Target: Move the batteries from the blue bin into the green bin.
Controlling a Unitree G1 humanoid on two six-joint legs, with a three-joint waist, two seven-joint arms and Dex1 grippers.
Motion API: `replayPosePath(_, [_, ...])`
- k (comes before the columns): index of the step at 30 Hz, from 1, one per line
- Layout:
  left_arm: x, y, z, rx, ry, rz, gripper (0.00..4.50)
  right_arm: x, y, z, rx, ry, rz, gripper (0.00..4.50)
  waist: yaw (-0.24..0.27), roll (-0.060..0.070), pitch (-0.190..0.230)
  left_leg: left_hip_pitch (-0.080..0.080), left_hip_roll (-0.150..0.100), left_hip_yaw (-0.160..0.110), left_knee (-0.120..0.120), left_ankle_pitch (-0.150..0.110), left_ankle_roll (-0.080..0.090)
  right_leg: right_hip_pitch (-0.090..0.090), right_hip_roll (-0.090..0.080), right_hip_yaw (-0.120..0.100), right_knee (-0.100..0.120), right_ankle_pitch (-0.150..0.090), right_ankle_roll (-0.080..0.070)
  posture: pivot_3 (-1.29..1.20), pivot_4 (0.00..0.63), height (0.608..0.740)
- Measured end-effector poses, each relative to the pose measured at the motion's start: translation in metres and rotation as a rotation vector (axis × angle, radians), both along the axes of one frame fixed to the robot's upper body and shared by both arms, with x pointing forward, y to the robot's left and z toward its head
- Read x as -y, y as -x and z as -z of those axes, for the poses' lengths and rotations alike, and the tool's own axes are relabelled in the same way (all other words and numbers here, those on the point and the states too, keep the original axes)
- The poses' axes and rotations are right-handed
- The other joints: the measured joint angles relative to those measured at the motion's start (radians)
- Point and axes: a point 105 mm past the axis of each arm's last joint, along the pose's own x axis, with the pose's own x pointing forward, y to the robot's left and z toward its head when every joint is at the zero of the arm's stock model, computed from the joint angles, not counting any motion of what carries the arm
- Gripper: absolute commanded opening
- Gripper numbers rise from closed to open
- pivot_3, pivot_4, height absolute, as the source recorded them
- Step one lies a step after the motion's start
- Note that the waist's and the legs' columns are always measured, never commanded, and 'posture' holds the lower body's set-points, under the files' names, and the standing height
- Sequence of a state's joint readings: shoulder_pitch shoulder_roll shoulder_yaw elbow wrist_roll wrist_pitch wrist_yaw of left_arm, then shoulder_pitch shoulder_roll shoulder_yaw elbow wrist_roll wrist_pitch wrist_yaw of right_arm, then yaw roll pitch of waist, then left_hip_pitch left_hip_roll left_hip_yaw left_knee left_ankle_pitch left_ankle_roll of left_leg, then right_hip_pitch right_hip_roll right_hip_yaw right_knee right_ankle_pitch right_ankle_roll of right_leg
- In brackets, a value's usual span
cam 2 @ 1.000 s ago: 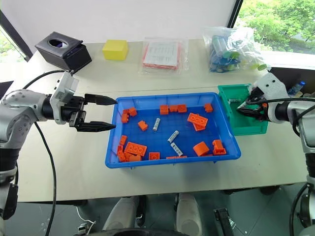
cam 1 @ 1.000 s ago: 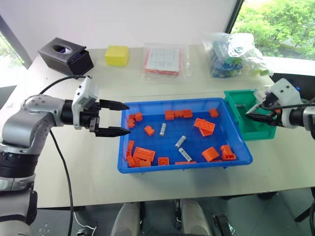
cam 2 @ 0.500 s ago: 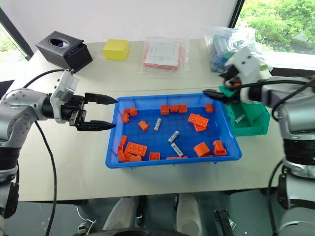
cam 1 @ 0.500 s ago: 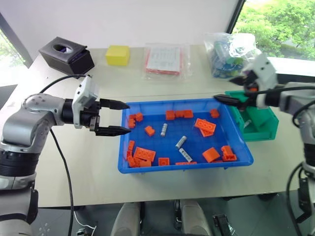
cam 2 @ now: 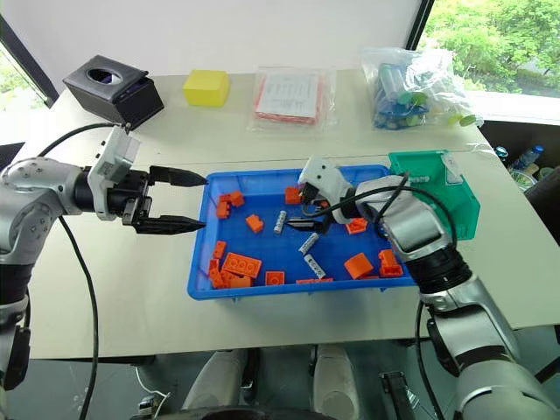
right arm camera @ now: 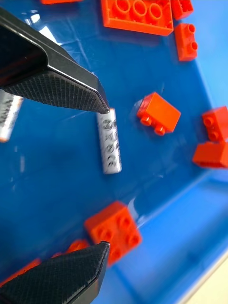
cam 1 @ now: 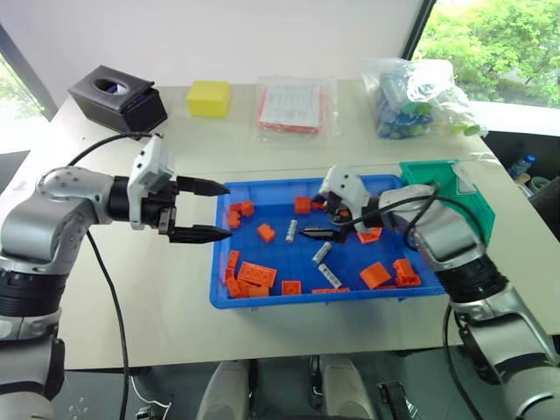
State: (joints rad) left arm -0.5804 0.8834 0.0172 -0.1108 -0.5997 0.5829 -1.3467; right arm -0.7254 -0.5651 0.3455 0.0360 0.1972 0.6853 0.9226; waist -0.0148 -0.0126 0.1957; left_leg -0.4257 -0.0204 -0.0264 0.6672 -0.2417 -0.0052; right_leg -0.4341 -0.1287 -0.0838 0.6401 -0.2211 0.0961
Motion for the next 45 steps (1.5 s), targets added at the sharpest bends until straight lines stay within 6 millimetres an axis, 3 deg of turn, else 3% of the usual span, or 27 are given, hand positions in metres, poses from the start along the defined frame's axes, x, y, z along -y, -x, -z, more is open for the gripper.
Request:
replayPosePath(8, [-0.003,0.001,0.002,-0.008,-0.006,-0.021,4.5,-0.019,0.002,0.015,-0.026,-0.008,-0.03,4.41,0.002,0.0,0.0,0.0,0.0,0.0,0.0,0.0,0.0,0.0,0.0,0.0,0.001,0.0,0.0,0.0,0.15,0.692])
replayPosePath(13, [-0.003,0.001,0.002,-0.012,-0.006,-0.026,4.5,-0.019,0.001,0.024,-0.037,-0.004,-0.015,4.41,0.001,0.0,0.0,0.0,0.0,0.0,0.0,0.0,0.0,0.0,0.0,0.0,0.002,0.0,0.0,0.0,0.15,0.692])
replayPosePath(15, [-0.003,0.001,0.002,-0.011,-0.006,-0.028,4.5,-0.015,0.0,0.03,-0.046,0.003,0.0,3.9,0.001,0.0,0.0,0.0,-0.001,0.0,0.0,0.0,0.0,0.0,0.0,0.0,0.002,0.0,0.0,0.0,0.15,0.692])
replayPosePath(19, [-0.003,0.0,0.001,-0.008,-0.006,-0.027,4.5,-0.014,-0.002,0.03,-0.035,0.007,0.006,2.24,0.001,0.0,0.0,0.001,0.0,0.0,0.0,0.0,0.0,0.0,0.0,0.0,0.003,0.0,0.0,0.0,0.15,0.692])
replayPosePath(25, [-0.002,-0.001,-0.004,0.008,-0.003,-0.026,4.5,-0.011,-0.003,0.019,-0.026,-0.022,0.022,2.24,0.002,0.0,0.0,0.001,0.0,-0.001,0.0,0.0,0.0,0.0,0.0,0.0,0.004,0.0,0.0,0.0,0.15,0.692])
replayPosePath(28, [-0.001,-0.002,-0.005,0.014,-0.001,-0.023,4.5,-0.005,-0.004,-0.014,0.017,-0.079,0.046,2.24,0.002,0.0,0.0,0.001,0.0,-0.001,0.001,0.0,0.0,-0.001,0.0,0.0,0.005,0.0,0.0,0.0,0.15,0.692])
replayPosePath(32, [-0.001,-0.002,-0.005,0.011,0.003,-0.023,4.5,0.031,-0.007,-0.076,0.143,-0.123,0.135,2.24,0.008,0.0,0.0,0.001,0.0,-0.001,0.0,0.0,0.0,-0.001,0.0,0.0,0.005,0.0,0.0,0.0,0.15,0.692])
replayPosePath(35, [-0.001,-0.004,-0.004,0.007,0.01,-0.024,4.5,0.073,-0.009,-0.097,0.202,-0.094,0.257,2.24,0.009,0.0,0.0,0.0,0.0,0.0,0.0,0.0,0.0,-0.001,-0.001,0.0,0.004,0.0,0.0,0.0,0.15,0.692])
replayPosePath(38, [0.001,-0.004,-0.004,0.014,0.017,-0.013,4.5,0.123,-0.008,-0.093,0.196,-0.029,0.409,2.24,0.01,-0.001,0.0,0.0,0.0,0.001,0.0,0.0,0.0,-0.001,-0.001,0.0,0.004,0.0,0.0,0.0,0.15,0.692])
replayPosePath(41, [0.002,-0.005,-0.002,0.008,0.023,-0.006,4.5,0.181,0.0,-0.07,0.138,0.06,0.587,2.24,0.014,-0.001,0.0,0.0,0.0,0.002,0.0,0.0,0.0,-0.001,-0.002,0.0,0.004,0.0,0.0,0.0,0.15,0.692])
replayPosePath(45, [0.003,-0.005,-0.003,0.008,0.028,0.002,4.5,0.21,0.01,-0.057,0.114,0.093,0.674,2.24,-0.002,0.0,0.0,0.001,0.0,0.003,0.0,0.0,0.0,-0.001,-0.002,0.001,0.005,0.0,0.0,0.0,0.15,0.692])
